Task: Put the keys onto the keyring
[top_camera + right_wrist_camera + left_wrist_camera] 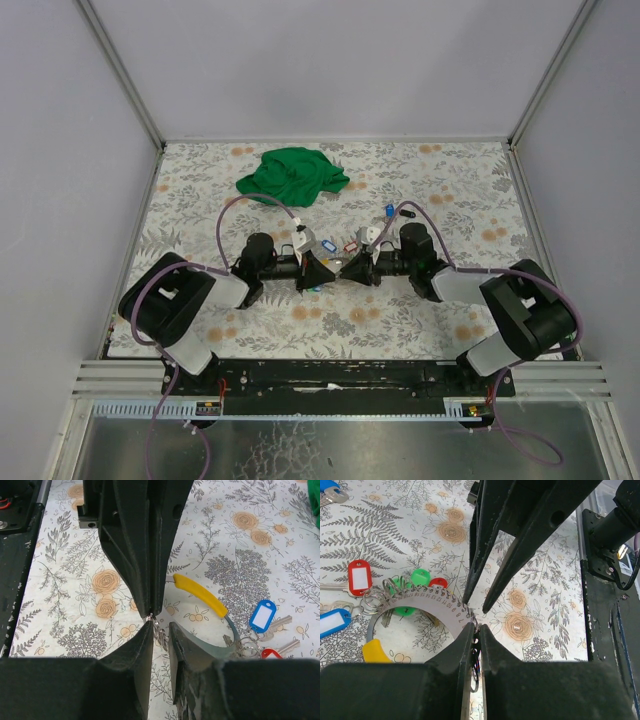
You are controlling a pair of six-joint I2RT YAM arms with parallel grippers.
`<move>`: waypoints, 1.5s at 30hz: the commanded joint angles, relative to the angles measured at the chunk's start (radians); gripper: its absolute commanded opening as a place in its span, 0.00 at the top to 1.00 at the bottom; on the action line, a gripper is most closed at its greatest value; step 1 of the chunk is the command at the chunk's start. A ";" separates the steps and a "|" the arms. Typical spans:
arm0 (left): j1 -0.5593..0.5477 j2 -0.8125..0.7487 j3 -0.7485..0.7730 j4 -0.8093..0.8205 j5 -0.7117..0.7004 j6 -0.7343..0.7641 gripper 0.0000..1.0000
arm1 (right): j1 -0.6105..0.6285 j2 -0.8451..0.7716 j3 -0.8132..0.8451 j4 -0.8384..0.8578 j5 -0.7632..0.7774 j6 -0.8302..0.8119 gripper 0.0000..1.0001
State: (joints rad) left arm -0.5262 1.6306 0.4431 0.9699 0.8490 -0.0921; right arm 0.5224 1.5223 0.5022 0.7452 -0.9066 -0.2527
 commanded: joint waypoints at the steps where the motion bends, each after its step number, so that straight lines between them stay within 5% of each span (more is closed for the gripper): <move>1: -0.010 -0.018 0.023 -0.034 -0.033 0.037 1.00 | -0.001 0.018 0.045 -0.009 -0.003 -0.026 0.74; 15: -0.015 -0.003 -0.001 0.027 -0.115 -0.038 1.00 | 0.109 -0.173 -0.119 -0.011 0.349 0.283 0.70; 25: -0.059 -0.006 -0.130 0.199 -0.367 -0.263 1.00 | 0.134 -0.248 -0.207 0.037 0.481 0.502 0.70; 32: -0.234 -0.117 -0.118 -0.090 -0.682 -0.218 0.96 | 0.143 -0.390 -0.257 -0.104 0.564 0.509 0.67; 37: -0.303 -0.125 -0.064 -0.287 -0.771 -0.209 0.92 | 0.143 -0.451 -0.254 -0.192 0.581 0.513 0.66; 45: -0.324 -0.178 -0.026 -0.466 -0.807 -0.203 0.66 | 0.155 -0.420 -0.197 -0.312 0.566 0.464 0.65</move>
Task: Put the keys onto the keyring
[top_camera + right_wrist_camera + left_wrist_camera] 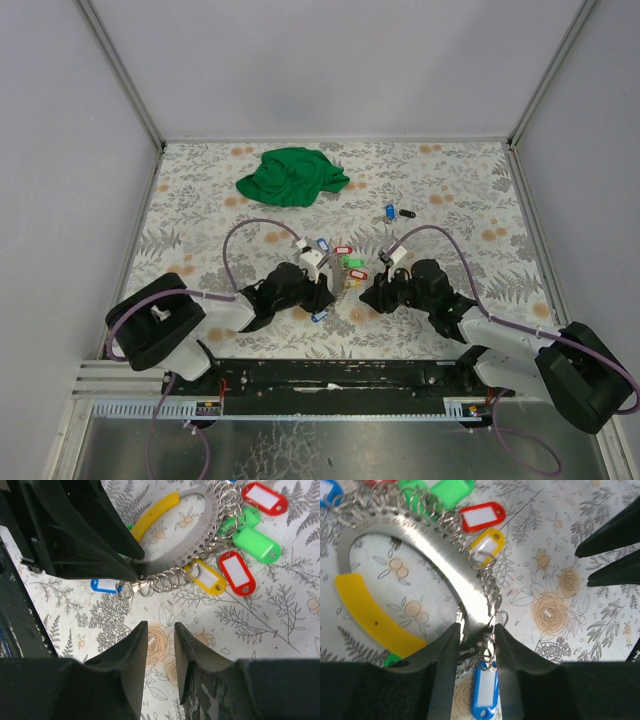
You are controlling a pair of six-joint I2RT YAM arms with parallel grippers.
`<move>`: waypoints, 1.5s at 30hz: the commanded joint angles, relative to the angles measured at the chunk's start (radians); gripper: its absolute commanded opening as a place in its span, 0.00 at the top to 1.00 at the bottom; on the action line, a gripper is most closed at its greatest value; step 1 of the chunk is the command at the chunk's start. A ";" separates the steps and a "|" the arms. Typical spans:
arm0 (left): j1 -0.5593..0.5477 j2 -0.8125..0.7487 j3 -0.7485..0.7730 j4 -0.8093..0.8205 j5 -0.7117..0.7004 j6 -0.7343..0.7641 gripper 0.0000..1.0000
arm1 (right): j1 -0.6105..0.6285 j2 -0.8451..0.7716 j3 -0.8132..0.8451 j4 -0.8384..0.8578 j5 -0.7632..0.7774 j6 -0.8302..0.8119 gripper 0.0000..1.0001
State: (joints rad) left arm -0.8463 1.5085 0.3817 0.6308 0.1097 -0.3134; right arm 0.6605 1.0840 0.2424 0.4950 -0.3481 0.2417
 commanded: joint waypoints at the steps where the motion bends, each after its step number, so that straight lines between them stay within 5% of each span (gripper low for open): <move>1: -0.002 -0.080 0.040 -0.146 -0.075 0.026 0.64 | 0.021 0.033 0.080 -0.078 0.007 -0.032 0.65; 8: 0.055 -0.109 0.029 -0.168 -0.029 0.032 0.57 | 0.069 0.170 0.189 -0.093 0.014 0.043 0.65; 13: 0.084 -0.052 0.027 -0.142 0.053 -0.020 0.69 | 0.098 0.258 0.245 -0.081 0.028 0.097 0.66; 21: 0.089 0.014 0.050 -0.209 0.104 -0.061 0.72 | 0.126 0.414 0.310 -0.071 0.043 0.168 0.66; 45: 0.078 0.006 -0.003 -0.147 0.090 -0.083 0.73 | 0.181 0.456 0.346 -0.059 0.092 0.143 0.68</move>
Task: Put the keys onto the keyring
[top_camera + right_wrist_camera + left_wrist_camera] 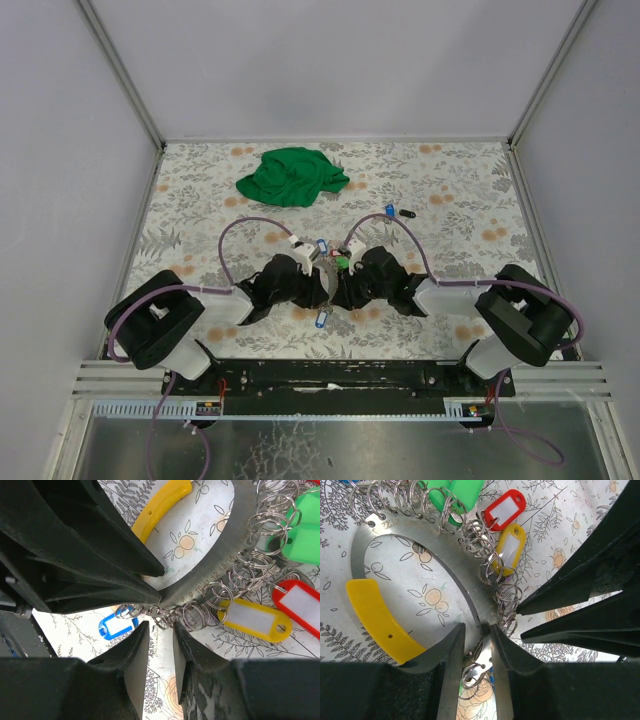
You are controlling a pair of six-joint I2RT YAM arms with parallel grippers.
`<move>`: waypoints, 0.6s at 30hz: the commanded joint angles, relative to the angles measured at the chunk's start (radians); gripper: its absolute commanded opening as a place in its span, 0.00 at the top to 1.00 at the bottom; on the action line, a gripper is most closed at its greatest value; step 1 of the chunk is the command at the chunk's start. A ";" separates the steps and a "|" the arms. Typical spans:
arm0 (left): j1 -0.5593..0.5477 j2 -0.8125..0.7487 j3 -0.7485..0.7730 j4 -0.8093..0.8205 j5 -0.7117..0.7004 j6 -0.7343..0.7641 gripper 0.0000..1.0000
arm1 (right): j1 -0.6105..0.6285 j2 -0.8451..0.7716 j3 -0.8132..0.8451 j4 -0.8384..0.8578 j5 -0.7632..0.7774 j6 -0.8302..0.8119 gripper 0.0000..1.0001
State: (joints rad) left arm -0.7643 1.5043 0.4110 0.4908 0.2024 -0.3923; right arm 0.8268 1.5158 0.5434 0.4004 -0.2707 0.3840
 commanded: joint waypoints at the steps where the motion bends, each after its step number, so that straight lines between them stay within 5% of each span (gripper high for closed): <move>1: -0.004 0.015 -0.032 -0.002 0.001 -0.007 0.73 | 0.017 0.034 0.050 0.035 0.012 0.003 0.68; 12: -0.004 0.049 -0.035 0.044 0.034 -0.025 0.74 | 0.023 0.091 0.053 0.095 -0.022 0.019 0.70; 18: -0.004 0.042 -0.044 0.058 0.028 -0.034 0.75 | 0.023 0.050 0.051 0.119 -0.081 0.031 0.81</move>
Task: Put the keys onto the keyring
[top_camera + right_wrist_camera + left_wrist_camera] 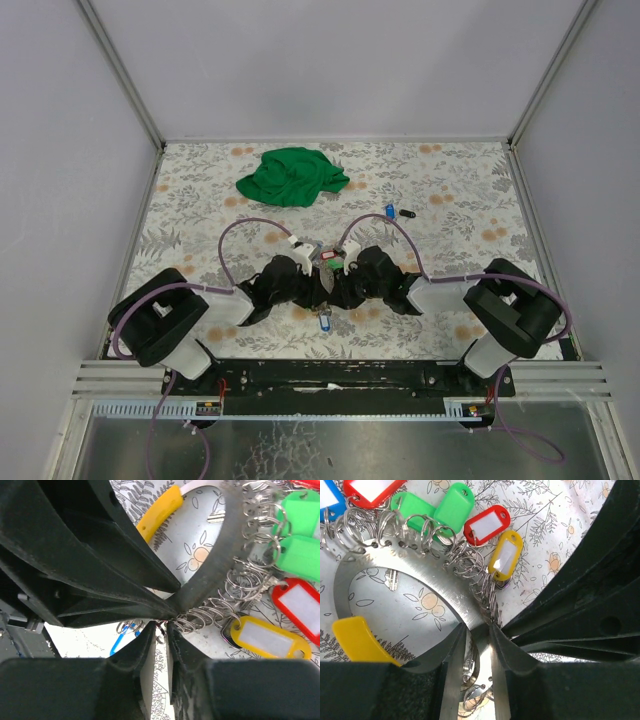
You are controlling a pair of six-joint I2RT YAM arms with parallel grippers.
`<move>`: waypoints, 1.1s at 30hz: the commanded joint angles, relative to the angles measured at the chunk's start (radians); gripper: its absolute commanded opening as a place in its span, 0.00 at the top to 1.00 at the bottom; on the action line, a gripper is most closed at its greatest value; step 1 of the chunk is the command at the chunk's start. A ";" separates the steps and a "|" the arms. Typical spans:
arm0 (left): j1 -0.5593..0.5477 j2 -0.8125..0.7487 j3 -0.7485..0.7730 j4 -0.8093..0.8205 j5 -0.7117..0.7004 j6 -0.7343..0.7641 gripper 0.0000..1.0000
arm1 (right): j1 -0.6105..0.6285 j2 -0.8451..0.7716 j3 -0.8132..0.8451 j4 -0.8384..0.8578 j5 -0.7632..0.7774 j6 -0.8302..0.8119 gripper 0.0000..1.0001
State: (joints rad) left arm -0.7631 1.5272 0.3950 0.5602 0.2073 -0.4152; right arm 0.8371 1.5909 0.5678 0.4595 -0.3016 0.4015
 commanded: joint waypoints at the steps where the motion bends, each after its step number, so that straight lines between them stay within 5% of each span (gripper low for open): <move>1: -0.006 0.017 -0.029 -0.010 0.020 -0.013 0.75 | 0.012 -0.038 0.026 0.057 -0.059 0.009 0.84; 8: -0.006 -0.014 -0.043 -0.002 -0.006 -0.023 0.75 | 0.017 -0.072 0.018 0.012 -0.102 -0.031 0.97; 25: -0.004 -0.031 -0.053 -0.006 -0.025 -0.030 0.74 | 0.057 0.011 0.113 -0.147 -0.048 -0.098 0.83; 33: -0.004 -0.055 -0.063 -0.006 -0.040 -0.028 0.75 | 0.069 0.010 0.142 -0.251 0.014 -0.137 0.87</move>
State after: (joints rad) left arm -0.7650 1.4960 0.3580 0.5735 0.1970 -0.4412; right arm 0.8917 1.6039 0.6651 0.2790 -0.3447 0.3038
